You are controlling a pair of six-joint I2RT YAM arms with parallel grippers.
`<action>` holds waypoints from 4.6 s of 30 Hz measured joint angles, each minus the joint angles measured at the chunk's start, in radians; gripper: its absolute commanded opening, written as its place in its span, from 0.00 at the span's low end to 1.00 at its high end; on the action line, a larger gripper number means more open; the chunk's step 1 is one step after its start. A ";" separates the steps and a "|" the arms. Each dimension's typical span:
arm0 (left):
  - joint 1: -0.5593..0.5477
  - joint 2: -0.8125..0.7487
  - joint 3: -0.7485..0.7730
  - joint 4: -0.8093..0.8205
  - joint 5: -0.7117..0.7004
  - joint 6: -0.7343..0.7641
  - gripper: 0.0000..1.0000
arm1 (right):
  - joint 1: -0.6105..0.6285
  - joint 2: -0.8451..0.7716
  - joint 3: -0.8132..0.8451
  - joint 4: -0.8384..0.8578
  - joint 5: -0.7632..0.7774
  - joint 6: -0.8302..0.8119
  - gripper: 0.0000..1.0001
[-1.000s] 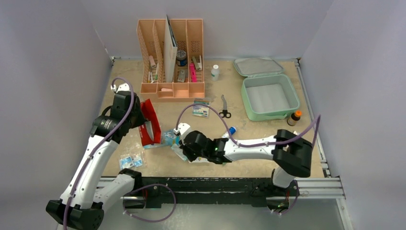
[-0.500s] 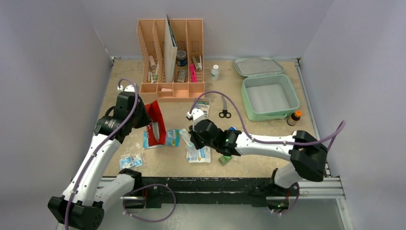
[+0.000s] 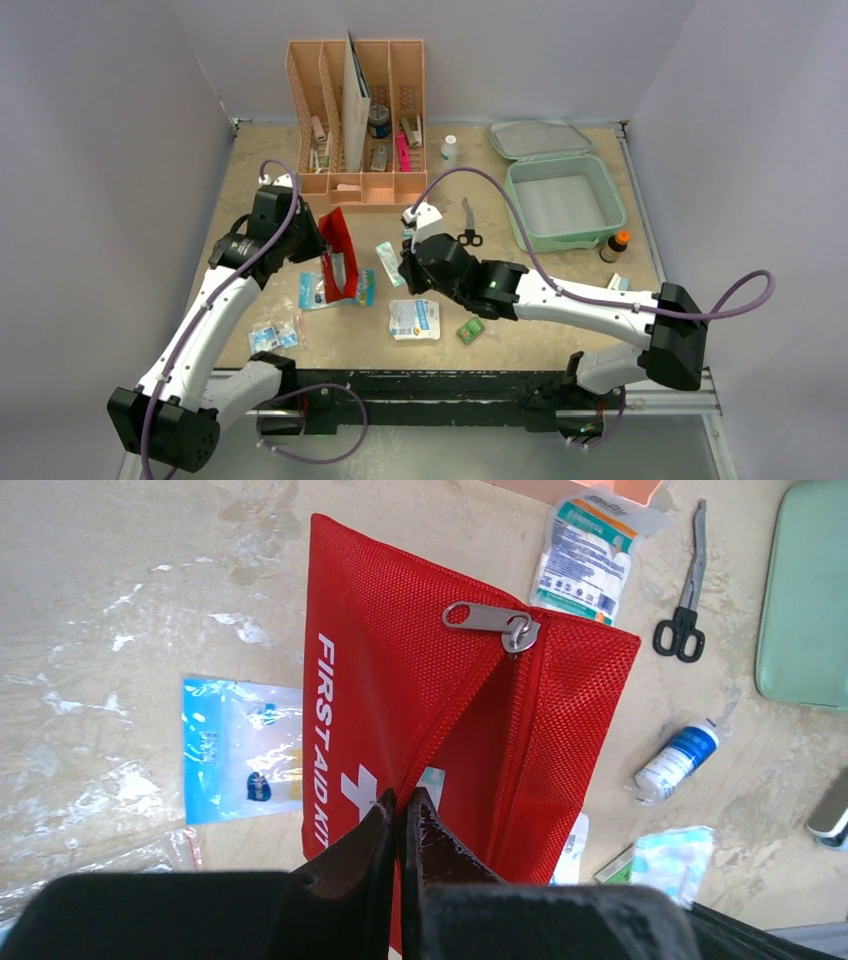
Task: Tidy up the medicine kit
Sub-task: Place the medical item at the medicine pouch.
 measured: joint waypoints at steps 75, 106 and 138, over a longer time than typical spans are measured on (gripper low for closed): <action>0.000 0.048 0.002 0.035 0.289 -0.091 0.00 | 0.006 0.068 0.318 -0.174 -0.088 0.231 0.64; 0.000 0.003 0.042 0.122 0.477 -0.079 0.31 | -0.155 0.115 0.247 -0.191 -0.306 -0.006 0.00; -0.050 -0.131 0.009 0.250 1.252 0.751 0.53 | -0.337 -0.116 0.293 -0.703 -0.896 -0.661 0.00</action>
